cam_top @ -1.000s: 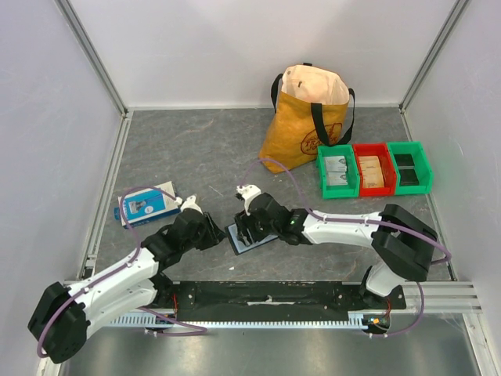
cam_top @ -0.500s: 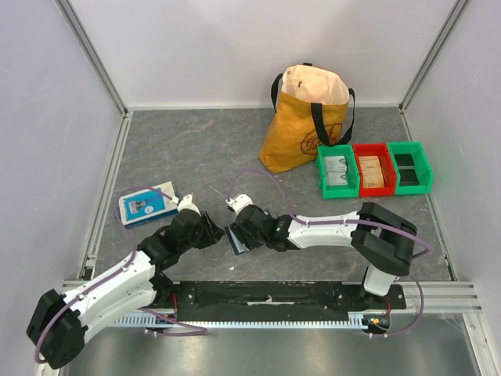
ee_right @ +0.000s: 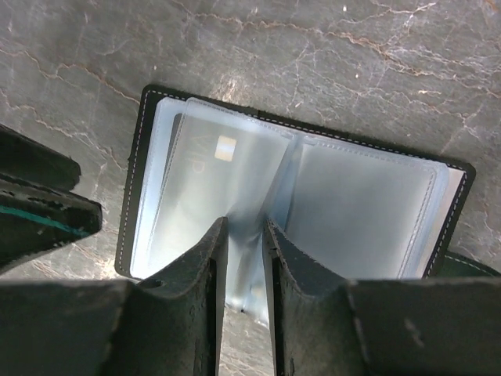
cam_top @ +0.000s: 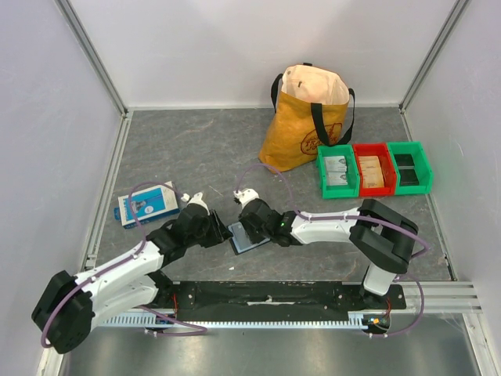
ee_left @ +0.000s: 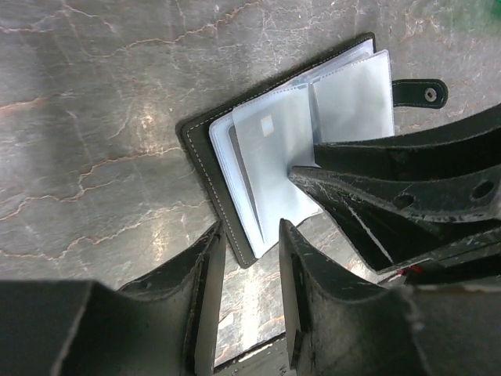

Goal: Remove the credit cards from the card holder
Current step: Remove the credit card from the card holder.

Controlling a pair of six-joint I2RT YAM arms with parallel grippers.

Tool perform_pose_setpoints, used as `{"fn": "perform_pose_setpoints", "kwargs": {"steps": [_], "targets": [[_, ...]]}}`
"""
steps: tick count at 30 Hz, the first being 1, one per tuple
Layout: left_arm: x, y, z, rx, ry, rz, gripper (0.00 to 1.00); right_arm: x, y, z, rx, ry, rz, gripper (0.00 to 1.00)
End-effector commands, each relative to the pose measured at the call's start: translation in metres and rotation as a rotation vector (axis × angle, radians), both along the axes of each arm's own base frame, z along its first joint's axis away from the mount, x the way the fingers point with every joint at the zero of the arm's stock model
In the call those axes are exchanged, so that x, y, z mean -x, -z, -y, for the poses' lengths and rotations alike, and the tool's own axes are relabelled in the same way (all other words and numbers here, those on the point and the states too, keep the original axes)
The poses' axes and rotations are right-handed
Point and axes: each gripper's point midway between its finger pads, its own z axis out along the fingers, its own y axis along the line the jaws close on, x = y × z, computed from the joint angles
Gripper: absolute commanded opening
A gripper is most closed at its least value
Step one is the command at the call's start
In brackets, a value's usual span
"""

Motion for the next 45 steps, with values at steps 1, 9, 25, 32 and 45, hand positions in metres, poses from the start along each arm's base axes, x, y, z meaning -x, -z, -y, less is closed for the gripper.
{"fn": "perform_pose_setpoints", "kwargs": {"steps": [1,9,25,32,45], "targets": [[-0.01,-0.02,0.023,0.072,0.061,0.046,0.41,0.001,0.014,0.008,-0.051,0.021,-0.084,0.3],[-0.018,-0.012,0.035,0.109,0.038,0.002,0.41,0.004,0.025,0.013,-0.12,0.03,-0.168,0.29],[-0.042,0.003,0.032,0.064,-0.065,0.016,0.42,0.005,0.026,0.017,-0.143,0.031,-0.189,0.25],[-0.039,0.007,0.036,0.073,-0.048,0.0,0.42,0.003,0.025,0.018,-0.144,0.034,-0.187,0.24],[-0.034,-0.003,0.053,0.134,0.034,-0.015,0.39,0.005,0.023,0.014,-0.164,0.027,-0.192,0.24]]}}
